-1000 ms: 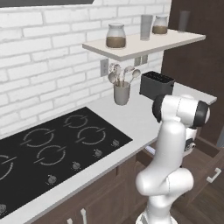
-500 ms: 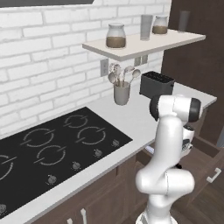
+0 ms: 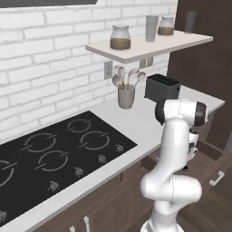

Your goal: Pick up the knife from the drawer and place it on the cutting board. Then place the meat from the plate to the cutting board.

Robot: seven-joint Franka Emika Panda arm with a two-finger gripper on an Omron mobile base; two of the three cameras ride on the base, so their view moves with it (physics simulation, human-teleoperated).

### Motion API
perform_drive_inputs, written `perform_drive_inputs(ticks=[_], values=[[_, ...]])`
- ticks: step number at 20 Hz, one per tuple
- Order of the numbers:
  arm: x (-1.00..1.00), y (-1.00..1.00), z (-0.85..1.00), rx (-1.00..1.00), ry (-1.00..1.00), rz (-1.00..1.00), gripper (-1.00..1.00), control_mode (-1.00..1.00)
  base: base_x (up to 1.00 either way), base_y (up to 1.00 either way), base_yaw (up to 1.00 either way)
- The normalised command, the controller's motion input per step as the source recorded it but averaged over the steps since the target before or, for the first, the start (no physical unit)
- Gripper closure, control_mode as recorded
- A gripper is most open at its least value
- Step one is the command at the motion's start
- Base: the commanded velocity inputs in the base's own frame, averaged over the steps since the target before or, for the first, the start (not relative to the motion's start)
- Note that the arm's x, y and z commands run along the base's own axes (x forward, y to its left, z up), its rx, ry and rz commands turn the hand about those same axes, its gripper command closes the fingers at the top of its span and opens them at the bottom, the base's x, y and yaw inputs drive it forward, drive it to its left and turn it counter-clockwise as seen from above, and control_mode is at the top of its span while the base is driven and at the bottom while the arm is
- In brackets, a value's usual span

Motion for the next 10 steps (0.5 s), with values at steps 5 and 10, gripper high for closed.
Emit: perform_drive_inputs(ticks=[5,10], values=[[-0.23,0.15,-0.56,0.0,0.0,0.0,1.0,-1.0,0.0,0.0,0.0],[-0.49,0.03,-0.57,0.0,0.0,0.01,1.0,-1.0,0.0,0.0,0.0]])
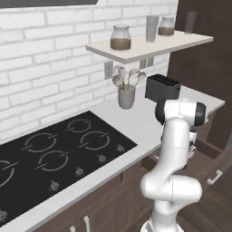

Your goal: Pick up the knife from the drawer and place it on the cutting board. Then place the meat from the plate to the cutting board.

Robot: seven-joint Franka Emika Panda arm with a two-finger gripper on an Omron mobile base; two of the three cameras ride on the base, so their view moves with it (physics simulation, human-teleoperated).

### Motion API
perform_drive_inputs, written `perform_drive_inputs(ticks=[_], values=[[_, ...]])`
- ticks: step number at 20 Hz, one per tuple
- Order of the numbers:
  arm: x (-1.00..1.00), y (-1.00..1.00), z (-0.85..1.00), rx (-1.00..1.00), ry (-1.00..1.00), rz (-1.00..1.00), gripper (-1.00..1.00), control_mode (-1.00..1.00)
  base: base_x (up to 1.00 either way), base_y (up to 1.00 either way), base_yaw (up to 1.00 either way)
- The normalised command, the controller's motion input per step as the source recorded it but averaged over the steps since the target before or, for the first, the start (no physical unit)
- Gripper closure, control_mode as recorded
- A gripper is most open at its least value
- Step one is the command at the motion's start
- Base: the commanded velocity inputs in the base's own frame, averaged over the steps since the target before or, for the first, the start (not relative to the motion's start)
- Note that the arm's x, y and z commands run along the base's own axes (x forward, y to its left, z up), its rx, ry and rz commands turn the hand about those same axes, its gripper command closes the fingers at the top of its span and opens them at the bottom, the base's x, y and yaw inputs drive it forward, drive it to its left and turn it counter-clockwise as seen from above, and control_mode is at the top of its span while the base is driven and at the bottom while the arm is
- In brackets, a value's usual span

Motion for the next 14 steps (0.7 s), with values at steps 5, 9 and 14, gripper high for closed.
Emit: perform_drive_inputs(ticks=[5,9,14], values=[[-0.4,0.0,-0.5,0.0,0.0,0.05,1.0,-1.0,0.0,0.0,0.0],[-0.09,-0.13,-0.25,-0.01,0.0,0.15,1.0,-1.0,0.0,0.0,0.0],[-0.02,-0.25,-0.02,-0.01,0.0,0.16,1.0,-1.0,0.0,0.0,0.0]])
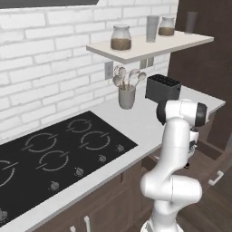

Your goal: Pick up the knife from the drawer and place it on the cutting board. Then place the meat from the plate to the cutting board.

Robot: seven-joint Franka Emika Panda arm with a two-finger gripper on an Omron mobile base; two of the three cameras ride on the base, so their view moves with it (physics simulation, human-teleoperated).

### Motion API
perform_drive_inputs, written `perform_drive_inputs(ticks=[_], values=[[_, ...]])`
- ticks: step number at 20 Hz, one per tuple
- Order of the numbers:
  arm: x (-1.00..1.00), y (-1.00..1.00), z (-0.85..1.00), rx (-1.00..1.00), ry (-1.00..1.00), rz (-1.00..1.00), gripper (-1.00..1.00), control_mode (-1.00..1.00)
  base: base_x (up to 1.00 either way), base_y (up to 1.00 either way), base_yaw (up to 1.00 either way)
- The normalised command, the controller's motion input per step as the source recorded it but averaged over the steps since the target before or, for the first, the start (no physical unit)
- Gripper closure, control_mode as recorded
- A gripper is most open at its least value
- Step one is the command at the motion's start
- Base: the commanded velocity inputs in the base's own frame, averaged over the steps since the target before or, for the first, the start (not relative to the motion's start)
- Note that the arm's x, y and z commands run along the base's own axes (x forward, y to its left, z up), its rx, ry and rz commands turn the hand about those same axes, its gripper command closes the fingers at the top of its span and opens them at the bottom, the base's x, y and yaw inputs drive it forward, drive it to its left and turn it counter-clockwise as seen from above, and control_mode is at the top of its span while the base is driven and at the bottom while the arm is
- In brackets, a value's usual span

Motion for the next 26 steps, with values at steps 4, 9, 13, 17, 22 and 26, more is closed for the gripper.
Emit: perform_drive_inputs(ticks=[4,9,13,17,22,26], values=[[-0.24,-0.43,0.0,0.02,0.0,0.15,1.0,-1.0,0.0,0.0,0.0],[-0.4,-0.66,0.01,0.1,-0.02,0.19,1.0,-1.0,0.0,0.0,0.0],[-0.19,-0.75,0.24,0.17,-0.02,0.13,1.0,-1.0,0.0,0.0,0.0],[-0.06,-0.8,0.25,0.17,0.0,0.12,1.0,-1.0,0.0,0.0,0.0],[-0.03,-0.77,0.32,0.09,0.0,0.15,1.0,-1.0,0.0,0.0,0.0],[0.0,-0.55,0.64,0.07,0.0,0.17,1.0,-1.0,0.0,0.0,0.0]])
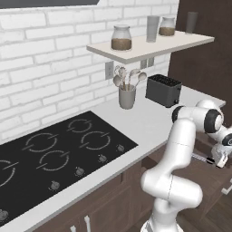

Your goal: Pick up the knife from the drawer and place it on the cutting board. Then place the meat from the plate to the cutting board.

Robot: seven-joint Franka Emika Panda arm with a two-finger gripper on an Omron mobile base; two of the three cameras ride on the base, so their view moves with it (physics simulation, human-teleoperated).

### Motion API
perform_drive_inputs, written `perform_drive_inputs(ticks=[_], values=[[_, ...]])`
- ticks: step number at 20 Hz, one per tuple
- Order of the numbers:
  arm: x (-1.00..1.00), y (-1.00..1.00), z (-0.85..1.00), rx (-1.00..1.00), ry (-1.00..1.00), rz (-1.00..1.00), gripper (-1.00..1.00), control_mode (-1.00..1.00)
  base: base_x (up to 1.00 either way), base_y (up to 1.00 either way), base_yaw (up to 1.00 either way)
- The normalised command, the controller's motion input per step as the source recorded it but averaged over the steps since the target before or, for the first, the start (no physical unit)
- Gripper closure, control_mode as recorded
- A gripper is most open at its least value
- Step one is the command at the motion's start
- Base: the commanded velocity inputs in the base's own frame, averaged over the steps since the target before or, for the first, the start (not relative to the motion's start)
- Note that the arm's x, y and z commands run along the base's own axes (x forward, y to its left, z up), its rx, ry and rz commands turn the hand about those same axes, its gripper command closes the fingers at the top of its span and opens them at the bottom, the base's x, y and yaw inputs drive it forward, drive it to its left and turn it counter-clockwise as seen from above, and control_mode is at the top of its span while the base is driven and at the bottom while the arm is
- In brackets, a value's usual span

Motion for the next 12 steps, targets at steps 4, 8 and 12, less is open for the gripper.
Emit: perform_drive_inputs(ticks=[4,8,12], values=[[0.0,-0.1,0.99,0.02,0.0,0.2,1.0,-1.0,0.0,0.0,0.0],[0.0,0.01,1.0,0.0,0.0,0.17,1.0,-1.0,0.0,0.0,0.0],[0.0,0.21,1.0,-0.08,0.0,0.03,1.0,-1.0,0.0,0.0,0.0]])
